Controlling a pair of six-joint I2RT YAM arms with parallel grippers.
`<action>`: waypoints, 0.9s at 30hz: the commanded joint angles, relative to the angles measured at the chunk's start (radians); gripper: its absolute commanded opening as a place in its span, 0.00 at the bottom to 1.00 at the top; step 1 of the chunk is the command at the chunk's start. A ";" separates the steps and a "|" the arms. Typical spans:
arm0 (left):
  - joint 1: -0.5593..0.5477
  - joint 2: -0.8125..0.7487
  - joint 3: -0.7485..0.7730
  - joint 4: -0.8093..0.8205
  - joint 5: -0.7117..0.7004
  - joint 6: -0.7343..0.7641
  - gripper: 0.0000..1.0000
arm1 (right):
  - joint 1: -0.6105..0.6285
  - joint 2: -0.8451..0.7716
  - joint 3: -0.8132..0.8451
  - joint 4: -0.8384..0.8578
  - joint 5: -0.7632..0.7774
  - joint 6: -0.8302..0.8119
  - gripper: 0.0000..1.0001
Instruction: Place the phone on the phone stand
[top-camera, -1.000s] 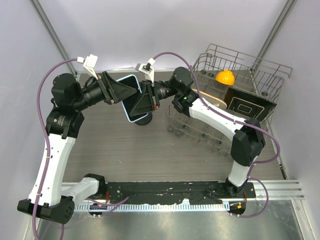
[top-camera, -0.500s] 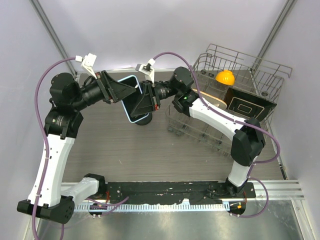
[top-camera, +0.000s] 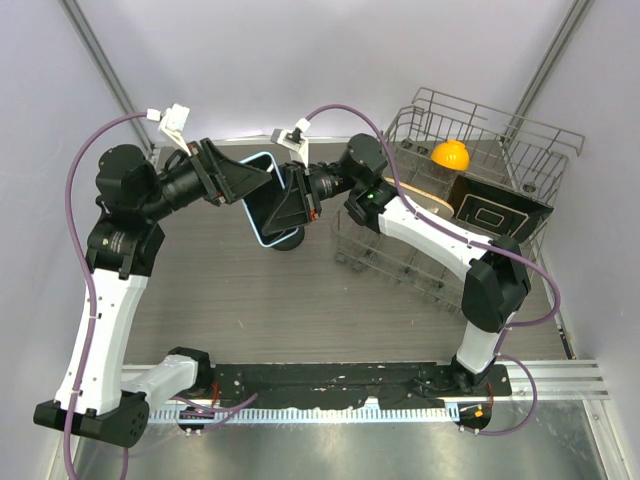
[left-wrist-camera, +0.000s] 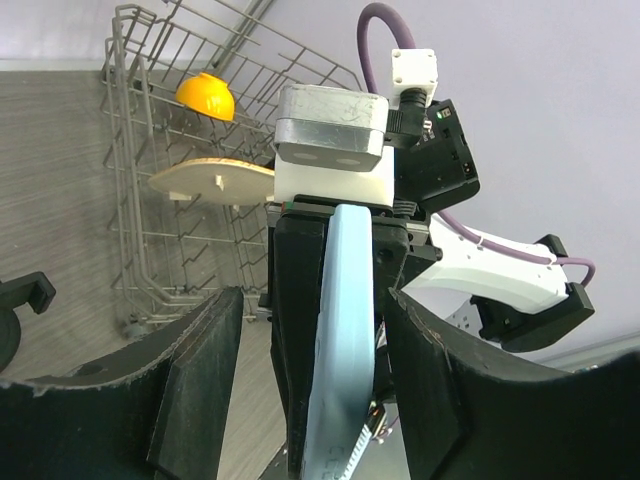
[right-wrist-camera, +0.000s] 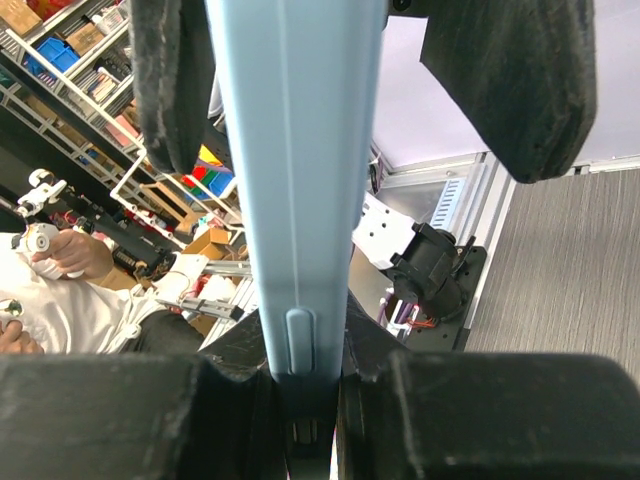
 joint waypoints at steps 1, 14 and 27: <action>0.005 0.010 0.025 0.062 0.004 -0.025 0.63 | 0.003 -0.023 0.025 0.071 0.005 -0.011 0.01; 0.006 0.010 0.008 0.105 0.030 -0.022 0.15 | 0.005 -0.007 0.040 0.062 0.004 -0.014 0.01; 0.005 -0.160 0.079 -0.310 -0.655 0.214 0.00 | 0.023 -0.052 0.252 -0.955 0.655 -0.747 0.70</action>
